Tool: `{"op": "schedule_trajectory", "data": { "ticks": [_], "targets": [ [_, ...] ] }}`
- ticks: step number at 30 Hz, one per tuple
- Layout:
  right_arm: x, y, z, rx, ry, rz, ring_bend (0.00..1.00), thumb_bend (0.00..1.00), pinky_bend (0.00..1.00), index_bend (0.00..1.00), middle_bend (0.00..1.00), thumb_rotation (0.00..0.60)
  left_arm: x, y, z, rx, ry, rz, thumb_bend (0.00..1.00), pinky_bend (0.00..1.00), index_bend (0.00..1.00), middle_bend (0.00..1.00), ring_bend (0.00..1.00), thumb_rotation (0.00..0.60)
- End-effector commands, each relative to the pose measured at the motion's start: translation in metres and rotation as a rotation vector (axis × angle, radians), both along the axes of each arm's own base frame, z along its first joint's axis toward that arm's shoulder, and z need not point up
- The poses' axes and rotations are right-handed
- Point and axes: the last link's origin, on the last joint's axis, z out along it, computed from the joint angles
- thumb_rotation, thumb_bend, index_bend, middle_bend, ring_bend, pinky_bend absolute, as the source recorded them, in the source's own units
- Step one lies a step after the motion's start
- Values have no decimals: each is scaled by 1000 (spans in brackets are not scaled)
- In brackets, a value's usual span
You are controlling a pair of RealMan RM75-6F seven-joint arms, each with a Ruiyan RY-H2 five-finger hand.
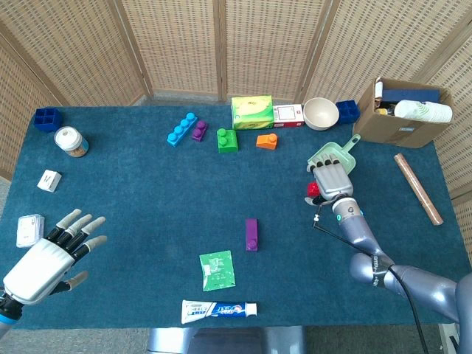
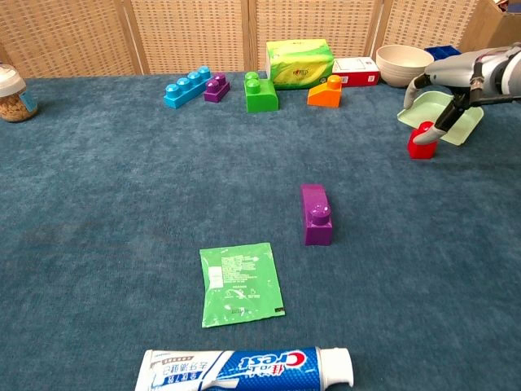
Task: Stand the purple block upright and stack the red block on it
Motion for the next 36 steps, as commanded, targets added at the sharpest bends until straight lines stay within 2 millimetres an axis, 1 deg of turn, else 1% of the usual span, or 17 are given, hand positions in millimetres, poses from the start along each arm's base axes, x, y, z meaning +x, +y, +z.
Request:
{"op": "schedule_trajectory", "data": {
  "ticks": [1,13,26,36],
  "targets": [
    [-1,-1,-3,3,9,-2,7,223,107,249,135,397,0,0,0,-1,0,-1,293,0,230,5,0,600],
    [-6,-7,-11,1,19,-29,7,222,107,282,140,437,-2,-3,1,-2,-3,1,293,0,234,4,0,600],
    [-9,-9,-15,1,22,-40,18,223,107,330,152,521,-4,-7,2,1,-5,8,293,0,235,2,0,600],
    [-8,-12,-20,4,31,-43,24,220,110,359,157,528,-8,-9,2,0,-5,20,292,0,236,0,0,600]
  ]
}}
